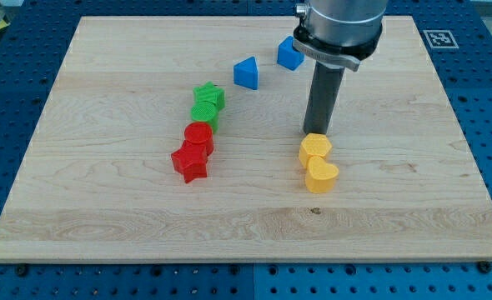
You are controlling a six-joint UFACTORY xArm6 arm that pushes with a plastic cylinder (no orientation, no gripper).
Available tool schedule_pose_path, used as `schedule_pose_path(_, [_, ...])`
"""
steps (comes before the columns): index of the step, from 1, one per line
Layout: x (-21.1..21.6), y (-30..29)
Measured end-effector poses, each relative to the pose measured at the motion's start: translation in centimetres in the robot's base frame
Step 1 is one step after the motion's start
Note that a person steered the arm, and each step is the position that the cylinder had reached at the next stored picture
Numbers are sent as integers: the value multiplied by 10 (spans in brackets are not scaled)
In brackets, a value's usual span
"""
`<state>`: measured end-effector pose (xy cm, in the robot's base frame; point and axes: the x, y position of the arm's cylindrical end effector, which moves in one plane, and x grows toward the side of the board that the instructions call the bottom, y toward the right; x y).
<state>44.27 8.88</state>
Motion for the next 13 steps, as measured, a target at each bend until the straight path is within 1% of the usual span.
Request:
schedule_pose_path(1, [-25, -18])
schedule_pose_path(2, [-34, -52])
schedule_pose_path(3, [-63, -92])
schedule_pose_path(4, [-85, -114])
schedule_pose_path(5, [-97, -143])
schedule_pose_path(6, [-126, -160])
schedule_pose_path(8, [-130, -117])
schedule_pose_path(9, [-130, -117])
schedule_pose_path(11, [-127, -96])
schedule_pose_path(13, [-126, -96])
